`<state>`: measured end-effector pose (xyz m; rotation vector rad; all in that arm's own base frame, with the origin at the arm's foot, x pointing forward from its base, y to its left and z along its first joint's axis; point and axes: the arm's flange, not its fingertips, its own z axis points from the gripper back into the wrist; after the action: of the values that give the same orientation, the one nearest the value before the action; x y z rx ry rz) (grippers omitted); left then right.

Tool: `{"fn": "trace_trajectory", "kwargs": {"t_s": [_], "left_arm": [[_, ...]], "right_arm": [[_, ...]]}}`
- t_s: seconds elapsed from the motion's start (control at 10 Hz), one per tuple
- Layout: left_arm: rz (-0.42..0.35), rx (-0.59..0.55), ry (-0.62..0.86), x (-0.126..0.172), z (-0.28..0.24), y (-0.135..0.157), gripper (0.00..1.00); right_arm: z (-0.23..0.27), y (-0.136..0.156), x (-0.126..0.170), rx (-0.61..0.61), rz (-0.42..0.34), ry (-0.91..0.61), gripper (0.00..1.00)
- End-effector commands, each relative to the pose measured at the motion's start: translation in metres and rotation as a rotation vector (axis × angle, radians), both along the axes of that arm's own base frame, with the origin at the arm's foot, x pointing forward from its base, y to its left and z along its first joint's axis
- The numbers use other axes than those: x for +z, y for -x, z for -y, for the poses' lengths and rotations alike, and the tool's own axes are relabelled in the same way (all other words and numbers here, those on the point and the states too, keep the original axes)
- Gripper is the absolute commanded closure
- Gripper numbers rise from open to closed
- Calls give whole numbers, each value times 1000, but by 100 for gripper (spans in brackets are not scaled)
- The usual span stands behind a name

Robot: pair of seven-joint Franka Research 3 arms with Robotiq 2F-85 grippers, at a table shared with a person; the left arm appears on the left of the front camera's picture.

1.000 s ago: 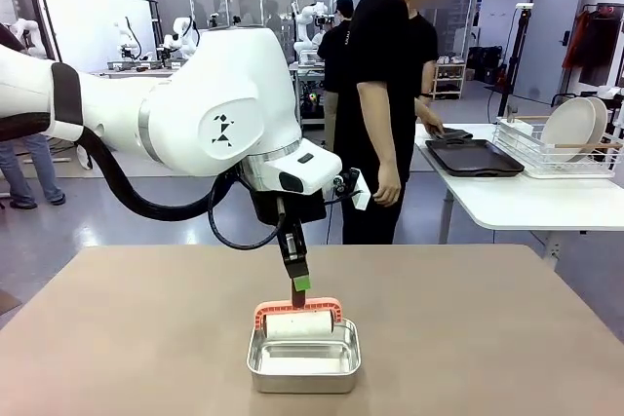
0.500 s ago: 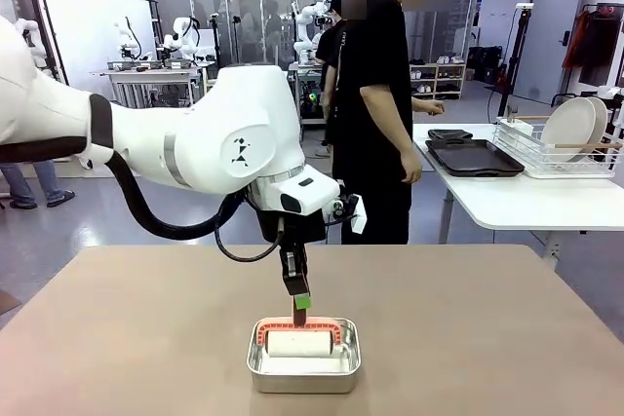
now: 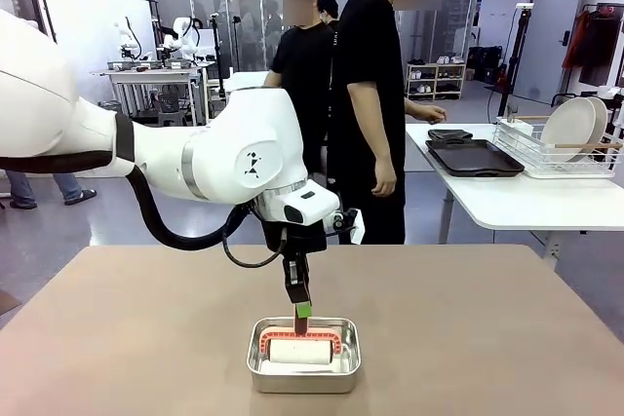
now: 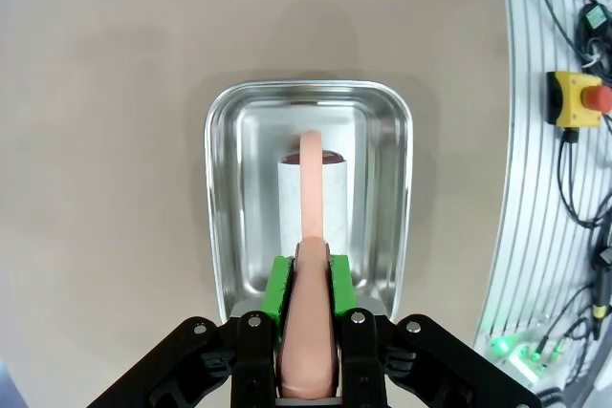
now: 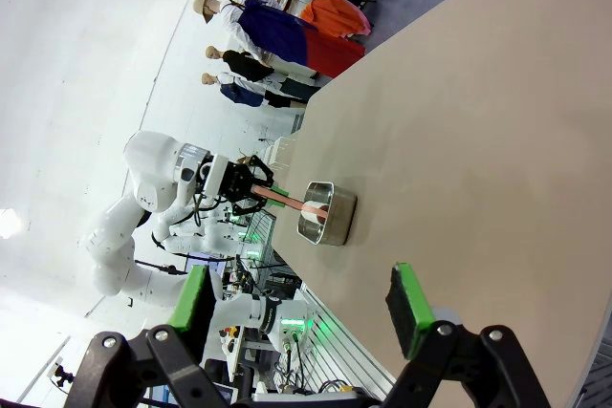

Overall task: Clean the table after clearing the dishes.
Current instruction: Place the Lint Roller back on top of the Airtight Container.

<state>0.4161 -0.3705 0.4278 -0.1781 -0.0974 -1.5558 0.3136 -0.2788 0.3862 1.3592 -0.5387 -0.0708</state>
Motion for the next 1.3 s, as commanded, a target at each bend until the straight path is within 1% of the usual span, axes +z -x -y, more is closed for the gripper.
{"fn": "trace_trajectory", "kwargs": {"t_s": [0.0, 0.3, 0.6, 0.8, 1.2], "left_arm": [[-27, 4, 25, -10, 5, -11, 79], [-1, -10, 33, -19, 9, -24, 79], [-19, 0, 27, -30, 7, -34, 79], [-11, -1, 22, -32, 6, -40, 79], [0, -12, 15, -29, 6, -43, 79]], "right_arm": [[-3, 4, 3, -4, 9, -6, 7], [-3, 4, 3, -4, 9, -6, 7], [-3, 4, 3, -4, 9, -6, 7], [-3, 4, 3, -4, 9, -6, 7], [-3, 4, 3, -4, 9, -6, 7]]}}
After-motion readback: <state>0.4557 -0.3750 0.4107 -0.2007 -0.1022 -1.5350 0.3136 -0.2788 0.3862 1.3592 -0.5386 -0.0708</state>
